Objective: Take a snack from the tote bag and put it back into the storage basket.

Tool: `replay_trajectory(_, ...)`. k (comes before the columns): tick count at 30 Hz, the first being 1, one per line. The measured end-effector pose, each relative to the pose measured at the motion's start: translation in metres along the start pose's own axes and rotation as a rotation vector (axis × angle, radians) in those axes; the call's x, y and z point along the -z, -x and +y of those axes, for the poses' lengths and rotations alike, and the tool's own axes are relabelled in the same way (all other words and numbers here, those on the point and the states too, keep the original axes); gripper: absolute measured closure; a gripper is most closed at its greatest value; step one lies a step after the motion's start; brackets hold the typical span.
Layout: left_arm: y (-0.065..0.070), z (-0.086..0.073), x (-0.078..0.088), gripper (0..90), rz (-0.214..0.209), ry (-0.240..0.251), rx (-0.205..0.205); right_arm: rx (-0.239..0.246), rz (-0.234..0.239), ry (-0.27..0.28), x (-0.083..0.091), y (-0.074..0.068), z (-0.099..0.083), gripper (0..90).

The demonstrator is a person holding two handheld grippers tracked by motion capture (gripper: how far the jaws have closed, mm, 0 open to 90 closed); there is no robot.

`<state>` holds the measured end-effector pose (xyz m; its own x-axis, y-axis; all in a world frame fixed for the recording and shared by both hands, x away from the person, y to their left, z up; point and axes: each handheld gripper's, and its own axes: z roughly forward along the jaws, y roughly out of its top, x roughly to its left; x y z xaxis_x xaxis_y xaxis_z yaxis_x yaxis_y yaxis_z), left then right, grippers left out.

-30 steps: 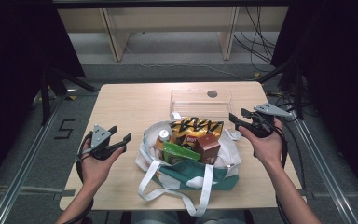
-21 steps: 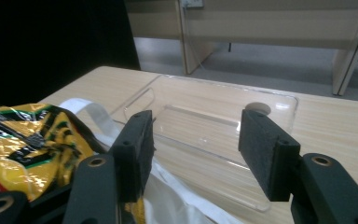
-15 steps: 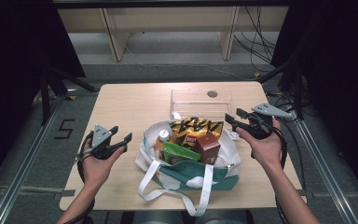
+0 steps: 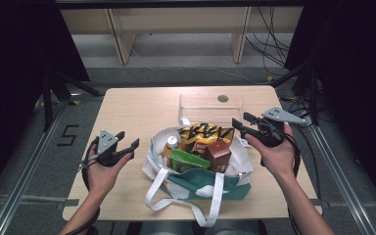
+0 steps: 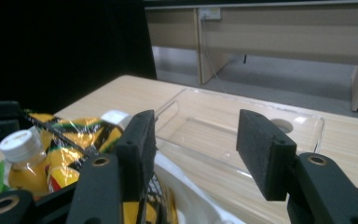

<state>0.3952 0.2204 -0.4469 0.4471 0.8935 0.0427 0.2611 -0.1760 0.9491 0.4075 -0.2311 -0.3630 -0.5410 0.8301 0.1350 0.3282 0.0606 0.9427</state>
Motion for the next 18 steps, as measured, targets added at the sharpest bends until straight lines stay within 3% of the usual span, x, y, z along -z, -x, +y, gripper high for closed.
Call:
replay_trajectory(4, -0.001, 0.000, 0.000, 37.4, -0.001, 0.001, 0.005, -0.003, 0.013, 0.014, 0.002, -0.002, 0.003, 47.8)
replay_trajectory(5, -0.001, 0.001, 0.000, 37.5, -0.001, 0.000, 0.003, 0.006, 0.022, 0.007, 0.001, -0.002, 0.003, 47.8)
replay_trajectory(6, -0.001, 0.001, 0.000, 37.4, -0.002, 0.000, 0.004, -0.016, 0.028, -0.004, 0.000, -0.005, 0.001, 47.8)
replay_trajectory(10, 0.000, 0.001, -0.001, 37.4, -0.007, 0.002, -0.001, 0.025, 0.039, -0.043, -0.008, -0.007, -0.005, 47.9)
replay_trajectory(11, 0.000, 0.001, -0.001, 37.4, -0.008, 0.004, -0.002, 0.009, 0.051, -0.060, -0.009, -0.009, -0.006, 47.9)
replay_trajectory(14, 0.001, 0.001, -0.001, 37.4, -0.004, 0.001, -0.017, 0.037, 0.051, -0.072, -0.012, -0.009, -0.009, 48.0)
replay_trajectory(15, 0.001, 0.001, -0.001, 37.4, -0.005, -0.001, -0.016, 0.018, 0.056, -0.087, -0.012, -0.011, -0.011, 48.2)
replay_trajectory(18, 0.001, 0.001, -0.002, 37.4, -0.008, 0.000, -0.012, 0.032, 0.072, -0.094, -0.016, -0.012, -0.013, 48.9)
